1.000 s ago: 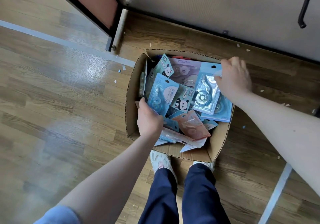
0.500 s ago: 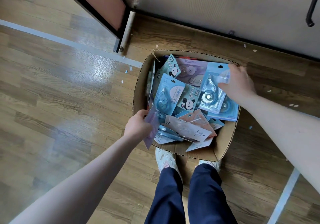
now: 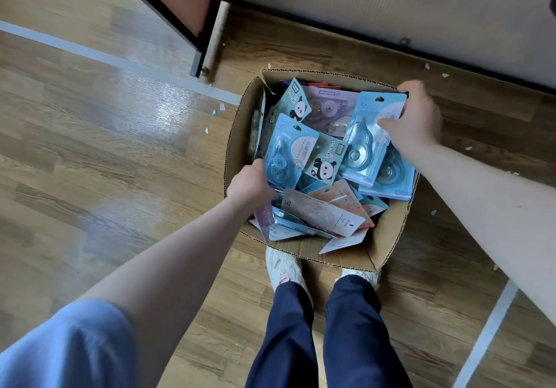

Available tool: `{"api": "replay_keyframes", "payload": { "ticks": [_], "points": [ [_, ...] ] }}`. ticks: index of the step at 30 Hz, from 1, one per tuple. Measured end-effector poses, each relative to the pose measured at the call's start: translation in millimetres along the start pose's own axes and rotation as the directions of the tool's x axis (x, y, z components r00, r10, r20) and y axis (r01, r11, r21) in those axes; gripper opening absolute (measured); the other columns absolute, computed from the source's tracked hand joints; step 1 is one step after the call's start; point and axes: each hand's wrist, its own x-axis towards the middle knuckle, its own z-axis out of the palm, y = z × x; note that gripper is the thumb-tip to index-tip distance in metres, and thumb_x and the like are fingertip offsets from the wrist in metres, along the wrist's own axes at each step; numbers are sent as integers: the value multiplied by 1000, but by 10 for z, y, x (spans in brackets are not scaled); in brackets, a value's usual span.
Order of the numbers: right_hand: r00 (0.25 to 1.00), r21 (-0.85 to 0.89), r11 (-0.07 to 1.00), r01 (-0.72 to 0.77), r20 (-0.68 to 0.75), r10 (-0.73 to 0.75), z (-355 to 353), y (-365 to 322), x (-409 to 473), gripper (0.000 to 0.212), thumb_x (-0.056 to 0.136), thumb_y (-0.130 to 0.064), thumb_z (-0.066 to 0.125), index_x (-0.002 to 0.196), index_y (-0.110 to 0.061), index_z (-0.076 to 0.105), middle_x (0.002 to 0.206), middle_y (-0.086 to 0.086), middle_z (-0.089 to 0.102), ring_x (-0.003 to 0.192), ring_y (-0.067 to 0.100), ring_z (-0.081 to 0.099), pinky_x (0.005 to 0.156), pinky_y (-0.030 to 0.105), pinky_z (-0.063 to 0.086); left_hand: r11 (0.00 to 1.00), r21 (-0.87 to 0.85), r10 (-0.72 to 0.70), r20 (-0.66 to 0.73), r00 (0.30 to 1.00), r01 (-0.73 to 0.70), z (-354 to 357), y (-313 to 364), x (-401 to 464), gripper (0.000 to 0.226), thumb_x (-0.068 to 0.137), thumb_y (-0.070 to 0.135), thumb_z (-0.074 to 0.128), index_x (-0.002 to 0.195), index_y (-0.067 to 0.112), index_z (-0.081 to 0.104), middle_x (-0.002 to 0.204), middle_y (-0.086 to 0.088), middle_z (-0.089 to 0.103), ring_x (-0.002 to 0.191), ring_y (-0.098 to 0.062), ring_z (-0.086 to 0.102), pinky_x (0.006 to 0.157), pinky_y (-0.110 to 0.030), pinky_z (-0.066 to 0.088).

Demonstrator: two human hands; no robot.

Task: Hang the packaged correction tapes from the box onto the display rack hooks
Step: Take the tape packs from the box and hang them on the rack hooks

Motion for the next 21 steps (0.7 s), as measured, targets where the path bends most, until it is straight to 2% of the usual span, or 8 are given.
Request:
{"api": "replay_keyframes", "payload": {
  "ticks": [4,6,8,11,13,16,19,21],
  "points": [
    [998,26,1000,5,60,-6,-6,-24,30,55,80,-1,65,126,-25,46,123,3,56,112,22,53,76,29,47,995,-71,-59,181,982,72,-32,-15,-24,75,73,-1,61,137,17,27,94,-7,56,86,-26,62,75,-39,57],
    [993,24,1000,8,118,-10,-40,-40,47,56,77,0,62,125,-25,51,122,2,57,111,22,53,82,31,48,996,-72,-31,266,963,52,-85,-33,-71,87,74,-3,60,145,23,18,112,-12,56,88,-28,63,76,-42,57],
    [986,9,999,31,161,-32,-78,-45,52,49,77,-1,62,121,-23,56,119,3,59,108,22,54,79,30,48,991,-131,4,303,953,38,-147,-58,-102,85,76,-5,58,146,23,20,127,-14,49,84,-26,62,64,-35,57],
    [985,-1,996,92,148,-91,-114,-26,8,33,80,-8,64,111,-19,62,112,4,63,100,22,57,72,26,42,963,-271,62,226,972,1,-219,-79,-83,83,75,-10,56,144,26,26,132,-13,46,69,-15,58,42,-19,44],
    [987,10,993,117,109,-117,-126,-12,-45,18,85,-20,63,102,-15,65,102,5,65,88,20,56,67,27,39,935,-351,111,154,982,-51,-233,-91,-61,92,72,-13,54,147,28,20,138,-11,43,64,-10,56,44,-19,44],
    [983,-11,989,145,119,-143,-146,-10,-127,17,88,-27,61,88,-10,65,89,6,64,71,20,53,54,26,36,892,-449,137,164,977,-50,-230,-107,-81,105,69,-19,55,149,32,10,133,-13,45,73,-13,59,50,-22,49],
    [980,-78,983,165,124,-154,-175,0,-150,12,88,-22,63,96,-14,66,100,7,66,70,19,52,52,23,30,886,-462,127,165,978,-37,-252,-114,-123,96,65,-21,54,144,28,27,114,-11,53,85,-21,59,62,-30,55],
    [980,-94,982,162,132,-149,-198,7,-154,23,88,-17,60,110,-17,66,110,5,66,77,18,54,53,23,31,878,-479,123,179,976,-23,-265,-97,-151,56,67,-18,53,111,16,55,93,-5,59,81,-21,58,65,-30,53]
  ]
}}
